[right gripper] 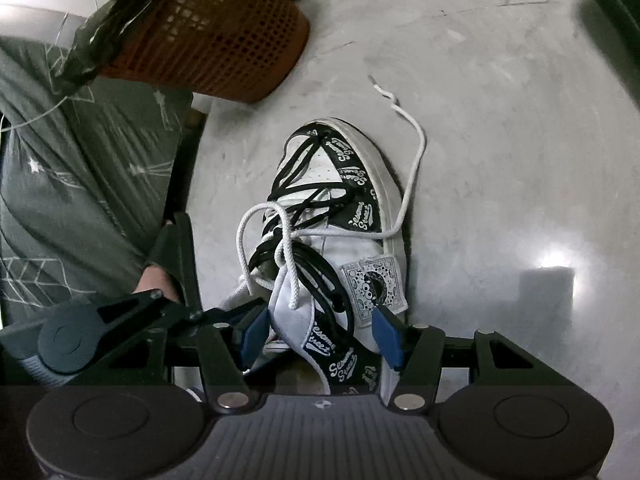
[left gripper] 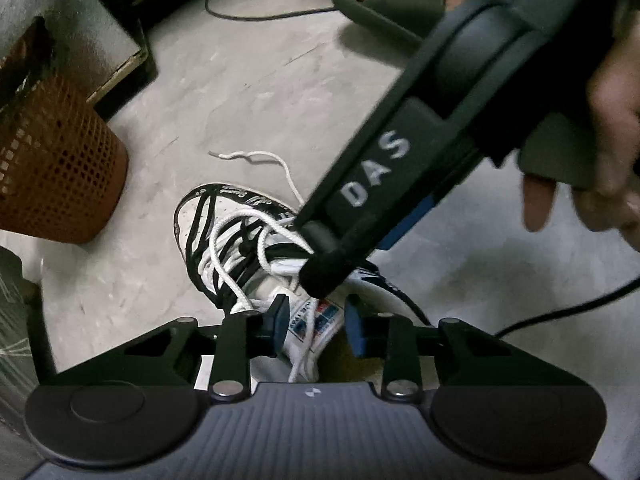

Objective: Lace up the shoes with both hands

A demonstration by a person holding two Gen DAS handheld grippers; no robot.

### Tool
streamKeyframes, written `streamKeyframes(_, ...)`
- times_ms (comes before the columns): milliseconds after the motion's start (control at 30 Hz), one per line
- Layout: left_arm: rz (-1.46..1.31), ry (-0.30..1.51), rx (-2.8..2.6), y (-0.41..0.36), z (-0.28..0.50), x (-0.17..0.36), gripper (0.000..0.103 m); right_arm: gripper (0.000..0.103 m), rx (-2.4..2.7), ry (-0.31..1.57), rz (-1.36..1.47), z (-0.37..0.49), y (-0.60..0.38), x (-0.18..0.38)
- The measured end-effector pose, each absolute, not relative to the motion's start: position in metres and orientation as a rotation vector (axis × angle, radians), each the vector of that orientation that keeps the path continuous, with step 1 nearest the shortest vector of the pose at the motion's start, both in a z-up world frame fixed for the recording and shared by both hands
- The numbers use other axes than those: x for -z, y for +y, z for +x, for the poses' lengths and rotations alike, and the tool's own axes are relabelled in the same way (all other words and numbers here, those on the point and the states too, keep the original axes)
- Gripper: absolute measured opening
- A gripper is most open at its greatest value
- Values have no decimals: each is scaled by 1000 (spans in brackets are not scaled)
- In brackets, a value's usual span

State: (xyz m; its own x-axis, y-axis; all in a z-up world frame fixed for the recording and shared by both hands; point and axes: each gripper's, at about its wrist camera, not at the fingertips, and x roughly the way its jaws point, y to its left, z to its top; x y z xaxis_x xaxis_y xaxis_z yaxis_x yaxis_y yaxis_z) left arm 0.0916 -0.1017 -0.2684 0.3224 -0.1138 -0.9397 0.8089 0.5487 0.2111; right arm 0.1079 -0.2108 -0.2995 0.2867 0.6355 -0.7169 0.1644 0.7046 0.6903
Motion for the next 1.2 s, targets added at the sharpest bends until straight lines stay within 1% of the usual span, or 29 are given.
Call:
streamKeyframes(67, 784, 1080, 697, -101, 95, 271, 29, 61, -368, 1269, 764, 108, -210, 300)
streamKeyframes(100, 773, 1090, 703, -100, 97, 271, 22, 61, -367, 1267, 765, 108, -210, 300)
streamKeyframes(167, 753, 1107, 714, -99, 100, 273, 16, 61, -369, 1269, 768, 108, -210, 300)
streamKeyframes(333, 828, 1082, 734, -106, 98, 278, 16, 61, -366, 1265, 762, 107, -211, 300)
streamKeyframes(367, 847, 1077, 742, -106, 97, 279, 13, 61, -367, 1266, 760, 107, -211, 300)
streamKeyframes(467, 840, 1086, 742, -105, 99, 279, 10, 61, -366, 1262, 760, 106, -212, 300)
streamKeyframes(500, 820, 1094, 737, -103, 100, 279, 5, 61, -364, 1260, 759, 106, -211, 300)
streamKeyframes(533, 801, 1102, 732, -102, 102, 278, 4, 61, -363, 1258, 758, 106, -211, 300)
streamKeyframes(800, 778, 1093, 683, -87, 94, 268, 4, 61, -368, 1257, 692, 108, -205, 296)
streamKeyframes(1200, 724, 1137, 566, -51, 83, 254, 4, 61, -362, 1260, 653, 110, -200, 294)
